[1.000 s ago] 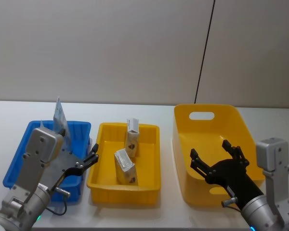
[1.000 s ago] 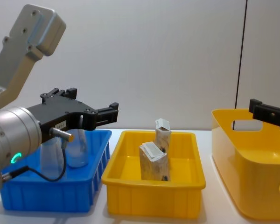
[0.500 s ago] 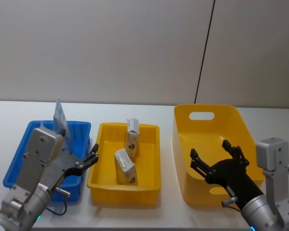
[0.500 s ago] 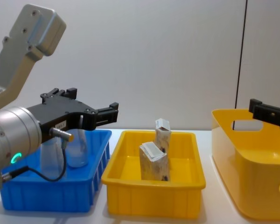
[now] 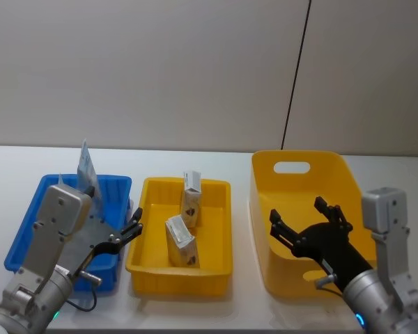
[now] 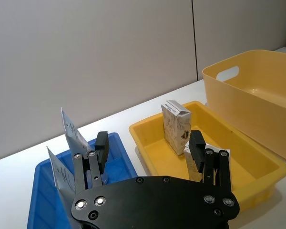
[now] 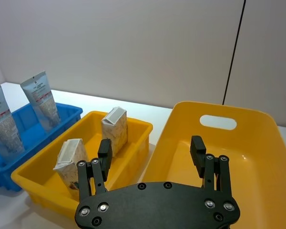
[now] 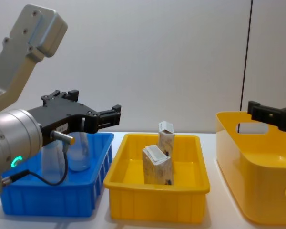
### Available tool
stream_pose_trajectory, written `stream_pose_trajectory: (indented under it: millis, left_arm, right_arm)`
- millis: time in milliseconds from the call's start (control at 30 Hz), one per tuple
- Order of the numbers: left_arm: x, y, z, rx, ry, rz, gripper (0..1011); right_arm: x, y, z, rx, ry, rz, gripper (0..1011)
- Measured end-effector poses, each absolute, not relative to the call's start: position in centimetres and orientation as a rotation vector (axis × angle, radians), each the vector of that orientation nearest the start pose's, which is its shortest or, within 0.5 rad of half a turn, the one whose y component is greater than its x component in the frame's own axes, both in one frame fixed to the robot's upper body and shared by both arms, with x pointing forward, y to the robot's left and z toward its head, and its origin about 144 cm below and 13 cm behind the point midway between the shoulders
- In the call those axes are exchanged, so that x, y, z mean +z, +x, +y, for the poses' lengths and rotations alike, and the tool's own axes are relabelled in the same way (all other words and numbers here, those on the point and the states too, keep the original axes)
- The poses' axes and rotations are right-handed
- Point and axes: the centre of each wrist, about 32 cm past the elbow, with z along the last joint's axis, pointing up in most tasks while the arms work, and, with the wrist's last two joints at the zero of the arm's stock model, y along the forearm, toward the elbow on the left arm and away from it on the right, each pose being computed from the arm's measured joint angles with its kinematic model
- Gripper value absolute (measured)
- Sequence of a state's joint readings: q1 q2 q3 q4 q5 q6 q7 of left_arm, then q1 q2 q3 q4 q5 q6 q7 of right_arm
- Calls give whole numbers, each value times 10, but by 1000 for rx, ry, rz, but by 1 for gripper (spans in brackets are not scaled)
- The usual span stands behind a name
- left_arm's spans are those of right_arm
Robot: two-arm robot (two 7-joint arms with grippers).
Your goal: Bimanual collaborative sorting of washing and personal care products
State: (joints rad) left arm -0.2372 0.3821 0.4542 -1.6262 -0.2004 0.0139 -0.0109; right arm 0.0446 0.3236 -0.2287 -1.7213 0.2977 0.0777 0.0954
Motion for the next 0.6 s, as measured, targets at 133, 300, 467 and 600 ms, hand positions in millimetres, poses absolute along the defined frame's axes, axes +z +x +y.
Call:
stream_pose_trajectory:
  millis: [133,300,467,600]
  left_arm:
    - [1204,492,198,1124,61,-268,1001]
    - [1204,492,198,1124,61,-268,1001]
    - [1204,492,198,1124,61,-268,1001]
    - [1204,492,198,1124,61,-268,1001]
  right_arm:
    - [1195,466,-234,-1209,4,-32,1004]
    - [1197,473,-230,-1207,-4,-11,1004]
    - [1200,483,-221,-1203,-13,20,1004]
    - [1203,490,-213,-1205,-30,48,1004]
